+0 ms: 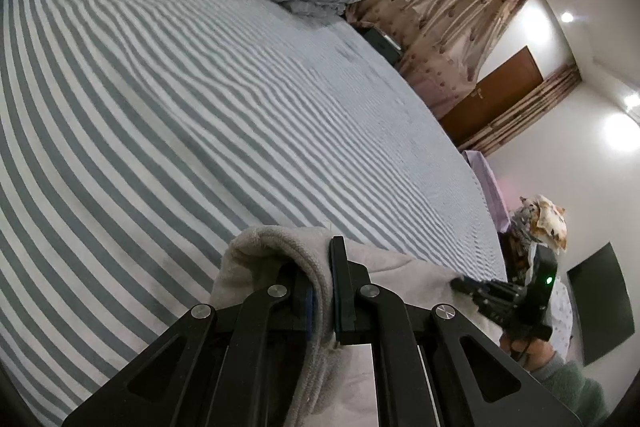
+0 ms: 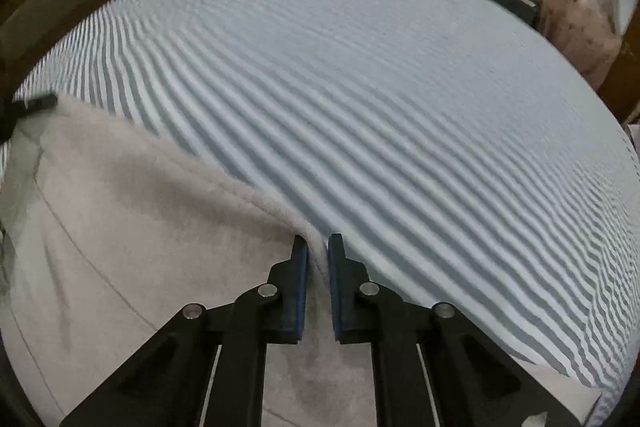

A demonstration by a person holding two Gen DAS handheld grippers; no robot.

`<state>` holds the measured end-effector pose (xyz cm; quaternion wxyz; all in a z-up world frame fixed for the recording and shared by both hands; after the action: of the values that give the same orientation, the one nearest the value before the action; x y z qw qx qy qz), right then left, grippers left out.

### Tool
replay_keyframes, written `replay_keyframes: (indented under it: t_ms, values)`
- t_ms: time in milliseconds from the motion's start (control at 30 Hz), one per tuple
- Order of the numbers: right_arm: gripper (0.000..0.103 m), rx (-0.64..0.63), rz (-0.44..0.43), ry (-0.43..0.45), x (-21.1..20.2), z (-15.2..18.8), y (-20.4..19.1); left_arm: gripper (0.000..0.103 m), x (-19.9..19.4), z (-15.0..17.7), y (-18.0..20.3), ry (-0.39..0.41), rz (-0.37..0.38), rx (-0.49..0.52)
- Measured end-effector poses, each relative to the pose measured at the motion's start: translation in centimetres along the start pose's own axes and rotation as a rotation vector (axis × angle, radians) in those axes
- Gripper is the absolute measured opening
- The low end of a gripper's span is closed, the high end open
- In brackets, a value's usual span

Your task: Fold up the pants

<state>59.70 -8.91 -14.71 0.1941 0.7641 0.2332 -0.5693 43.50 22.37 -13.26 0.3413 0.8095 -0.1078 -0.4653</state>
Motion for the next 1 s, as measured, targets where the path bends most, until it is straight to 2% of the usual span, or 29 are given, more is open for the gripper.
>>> replay_keyframes:
  t_ms: [67,167,200,333,400,433,467,700,900,1000]
  values:
    - [0.009,0.017,0.001,0.019,-0.2,0.2,0.3,0.007,0.2,-0.1,0.0,-0.002,0.0,0.008]
    - [0.009,0.008,0.034,-0.029,3.0,-1.6,-1.2,0.007,1.6,-0.1,-0.9,-0.02,-0.049,-0.004]
    - [0.009,0.002,0.048,-0.043,3.7,-1.2,-1.7,0.007,2.2,-0.1,-1.3,-0.028,-0.065,-0.006]
    - [0.014,0.057,0.013,-0.056,4.1,-0.5,-1.2,0.008,3.4,-0.1,-2.1,-0.061,-0.103,-0.006]
    - [0.025,0.064,0.024,-0.068,4.0,-0.3,-0.5,0.009,3.5,0.0,-1.8,-0.078,-0.115,0.012]
    - [0.036,0.065,0.039,-0.076,4.0,-0.5,-0.4,0.009,3.5,-0.1,-1.8,-0.087,-0.125,0.022]
    - [0.041,0.068,0.049,-0.082,4.2,-1.0,-0.1,0.01,3.5,0.0,-1.7,-0.099,-0.127,0.03]
    - [0.047,0.016,0.002,-0.116,3.6,-0.9,0.7,0.012,3.4,0.1,-1.6,-0.167,-0.106,0.078]
    - [0.049,-0.039,-0.008,-0.131,3.6,0.2,1.1,0.013,4.1,-0.5,-2.1,-0.185,-0.048,0.033]
    - [0.053,-0.072,-0.009,-0.141,4.0,0.3,1.6,0.013,4.2,-0.8,-2.3,-0.182,-0.054,0.049]
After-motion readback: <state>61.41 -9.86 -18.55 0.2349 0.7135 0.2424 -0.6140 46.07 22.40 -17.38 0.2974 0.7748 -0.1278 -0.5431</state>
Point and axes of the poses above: each gripper's, at about its wrist camera, not at the fingertips, and x roughly the way its jaws point, y to its right, z to its underside, the point moved 7 cm from there along x, roughly the way its jaws point, and after that the axes turned 14 degrees about -y, right-handed, at the moved point
